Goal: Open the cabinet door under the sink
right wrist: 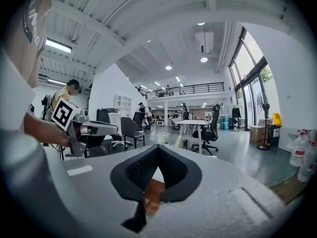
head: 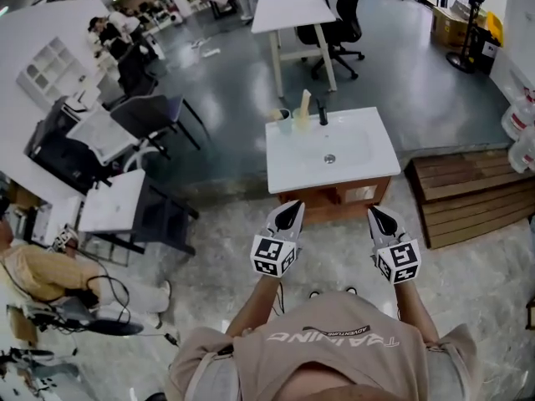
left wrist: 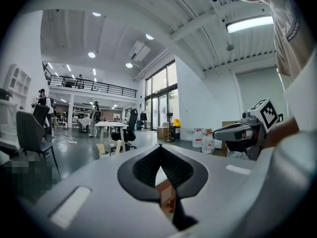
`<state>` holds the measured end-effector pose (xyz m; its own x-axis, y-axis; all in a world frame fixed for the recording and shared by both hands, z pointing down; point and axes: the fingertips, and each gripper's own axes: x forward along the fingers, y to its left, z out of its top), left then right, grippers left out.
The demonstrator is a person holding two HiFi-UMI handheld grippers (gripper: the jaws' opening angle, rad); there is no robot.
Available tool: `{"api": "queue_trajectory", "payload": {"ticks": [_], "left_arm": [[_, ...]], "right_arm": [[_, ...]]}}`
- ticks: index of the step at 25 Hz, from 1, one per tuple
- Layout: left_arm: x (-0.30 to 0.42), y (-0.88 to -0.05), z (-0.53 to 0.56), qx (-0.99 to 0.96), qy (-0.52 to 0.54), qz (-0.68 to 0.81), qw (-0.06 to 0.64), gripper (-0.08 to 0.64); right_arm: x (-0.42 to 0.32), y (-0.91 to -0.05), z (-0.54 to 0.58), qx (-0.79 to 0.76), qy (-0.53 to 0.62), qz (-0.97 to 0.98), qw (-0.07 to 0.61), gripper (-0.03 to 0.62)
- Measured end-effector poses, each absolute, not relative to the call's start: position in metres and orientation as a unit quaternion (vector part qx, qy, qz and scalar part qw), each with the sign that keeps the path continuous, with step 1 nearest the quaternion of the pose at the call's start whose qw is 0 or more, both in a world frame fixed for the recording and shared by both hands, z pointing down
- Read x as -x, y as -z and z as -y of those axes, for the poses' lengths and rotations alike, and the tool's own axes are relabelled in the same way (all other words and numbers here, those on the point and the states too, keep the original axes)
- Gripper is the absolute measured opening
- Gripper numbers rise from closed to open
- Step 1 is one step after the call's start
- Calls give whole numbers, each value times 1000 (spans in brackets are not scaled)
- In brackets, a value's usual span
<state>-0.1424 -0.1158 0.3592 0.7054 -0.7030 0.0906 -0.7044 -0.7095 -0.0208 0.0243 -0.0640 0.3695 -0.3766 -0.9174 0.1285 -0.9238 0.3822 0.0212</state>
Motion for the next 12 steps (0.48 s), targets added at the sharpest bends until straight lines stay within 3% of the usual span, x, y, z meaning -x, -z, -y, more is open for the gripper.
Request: {"api": "queue_trajectory", "payload": {"ticks": [12], "left_arm": [[134,-360,113,-926,-41,375,8,17]], "right_arm": [[-31,-362,56,-557,-23,828,64,0]]}}
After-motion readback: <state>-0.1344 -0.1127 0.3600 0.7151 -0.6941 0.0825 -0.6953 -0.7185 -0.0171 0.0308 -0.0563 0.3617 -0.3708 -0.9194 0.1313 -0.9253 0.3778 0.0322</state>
